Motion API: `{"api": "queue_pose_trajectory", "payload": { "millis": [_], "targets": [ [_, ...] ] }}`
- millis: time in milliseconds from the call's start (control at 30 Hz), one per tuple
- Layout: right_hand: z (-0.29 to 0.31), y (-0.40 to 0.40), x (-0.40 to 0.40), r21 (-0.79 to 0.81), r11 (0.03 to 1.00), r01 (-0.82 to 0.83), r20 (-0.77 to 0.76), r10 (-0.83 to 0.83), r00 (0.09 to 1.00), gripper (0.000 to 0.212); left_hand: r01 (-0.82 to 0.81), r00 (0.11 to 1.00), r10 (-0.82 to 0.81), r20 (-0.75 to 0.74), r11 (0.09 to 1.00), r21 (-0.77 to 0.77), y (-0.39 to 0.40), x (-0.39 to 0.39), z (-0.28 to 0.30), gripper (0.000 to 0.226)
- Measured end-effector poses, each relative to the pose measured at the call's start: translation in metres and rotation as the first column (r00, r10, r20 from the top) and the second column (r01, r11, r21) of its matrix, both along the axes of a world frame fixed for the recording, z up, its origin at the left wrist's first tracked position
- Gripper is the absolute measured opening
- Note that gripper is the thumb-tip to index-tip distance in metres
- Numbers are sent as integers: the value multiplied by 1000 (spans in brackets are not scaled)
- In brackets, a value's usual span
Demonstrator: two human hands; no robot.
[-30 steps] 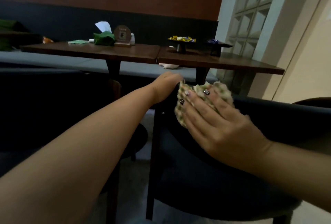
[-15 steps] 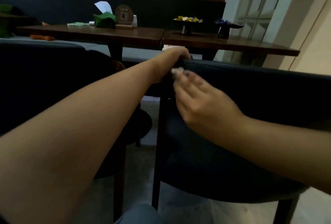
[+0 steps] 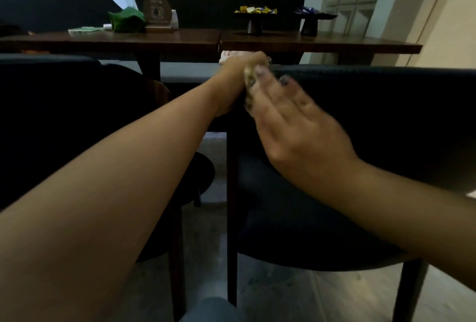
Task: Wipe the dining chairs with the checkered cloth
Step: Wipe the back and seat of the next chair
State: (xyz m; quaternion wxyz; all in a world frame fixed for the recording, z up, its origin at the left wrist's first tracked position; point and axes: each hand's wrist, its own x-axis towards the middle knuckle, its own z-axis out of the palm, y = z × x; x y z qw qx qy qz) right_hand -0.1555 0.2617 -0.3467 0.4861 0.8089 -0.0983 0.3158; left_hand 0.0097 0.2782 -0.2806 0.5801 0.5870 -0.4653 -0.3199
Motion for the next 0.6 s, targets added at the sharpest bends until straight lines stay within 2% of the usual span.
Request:
{"api": "queue_pose_trajectory", "payload": {
  "millis": [67,100,133,167,200,233,267,300,333,400,433,467,500,533,567,600],
  "targets": [
    [-27,5,4,-73,996,60,-256,-77,963,43,48,998,-48,-30,999,-5,5,0,3,13],
    [-42,4,4,-98,992,82,-437,-117,892,41,46,998,-46,-37,999,-12,6,0,3,13],
    [-54,2,3,-112,984,139,-600,-179,780,40,30,999,-31,-43,999,-23,5,-1,2,12],
    [-58,2,1,-155,968,196,-698,-248,671,39,-4,1000,3,-25,999,-40,4,-4,0,12],
    [-54,4,-2,-178,958,224,-725,-281,629,38,-57,998,57,-7,996,-65,3,-9,-2,12],
    [-47,6,-4,-165,970,180,-703,-244,669,38,-128,991,130,14,987,-95,3,-15,-5,11],
    [-36,5,-6,-128,986,110,-629,-166,760,38,-188,981,192,15,973,-130,3,-19,-8,11],
    [-20,3,-10,-64,998,10,-484,-40,874,36,-219,975,220,-10,961,-169,2,-23,-11,11],
    [-3,0,-13,-18,994,-109,-292,99,951,34,-215,977,212,-36,955,-207,1,-25,-14,10],
    [22,-5,-20,-23,977,-213,7,213,977,31,-166,986,165,-27,950,-265,3,-31,-16,11],
    [23,-5,-22,-36,975,-221,49,223,974,31,-158,987,148,-56,948,-276,4,-33,-16,11],
    [15,-3,-24,-46,977,-208,12,208,978,31,-173,982,146,-117,946,-272,5,-35,-15,12],
    [-2,-2,-28,-44,983,-180,-115,174,978,31,-189,975,152,-163,951,-243,7,-35,-13,17],
    [-24,-1,-33,-84,987,-137,-307,105,946,31,-188,973,153,-171,960,-209,8,-35,-10,22],
    [-42,0,-40,-124,990,-73,-487,3,873,31,-179,976,152,-159,969,-173,8,-34,-9,24],
    [-54,0,-47,-159,987,-4,-604,-94,791,32,-170,978,147,-149,974,-149,9,-33,-7,24]
  ]
}}
